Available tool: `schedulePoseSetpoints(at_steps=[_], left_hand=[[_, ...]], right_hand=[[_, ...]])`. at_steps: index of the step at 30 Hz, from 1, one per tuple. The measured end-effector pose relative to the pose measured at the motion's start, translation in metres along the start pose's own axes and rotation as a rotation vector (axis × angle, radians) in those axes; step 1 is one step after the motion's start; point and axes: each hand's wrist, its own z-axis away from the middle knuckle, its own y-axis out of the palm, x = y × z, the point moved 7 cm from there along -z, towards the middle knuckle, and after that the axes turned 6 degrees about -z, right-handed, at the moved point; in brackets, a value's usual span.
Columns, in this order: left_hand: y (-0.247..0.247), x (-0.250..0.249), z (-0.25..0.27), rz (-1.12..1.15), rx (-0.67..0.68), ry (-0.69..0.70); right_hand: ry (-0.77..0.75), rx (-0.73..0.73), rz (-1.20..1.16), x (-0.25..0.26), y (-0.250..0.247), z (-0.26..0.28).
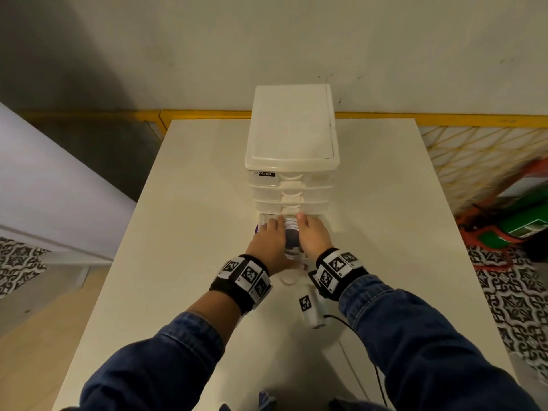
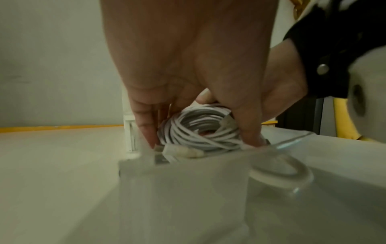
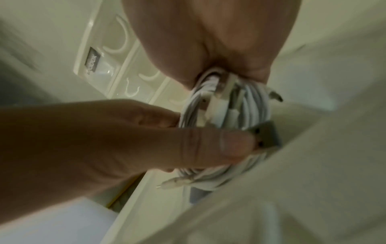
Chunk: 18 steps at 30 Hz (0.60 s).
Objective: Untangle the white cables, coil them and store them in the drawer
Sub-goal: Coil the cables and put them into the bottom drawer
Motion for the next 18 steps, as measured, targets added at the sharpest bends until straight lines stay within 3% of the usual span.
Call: schedulePoseSetpoints(at_steps=[10, 14, 18], left_hand=[[-0.004, -0.005, -0.009, -0.059, 0.067, -0.073], [0.000, 0.001, -0.012, 0.020, 0.073, -0.119], [0.001, 0.009, -0.014, 0.146, 0.086, -0.091]], right_hand=[[-0.310, 0.134, 0.620, 0.004, -0.011, 0.020], [-0.404, 0.264, 0.668, -0.016, -0.010, 0.050], [-0.517, 0.289, 0.769, -0.034, -0.009, 0.064]])
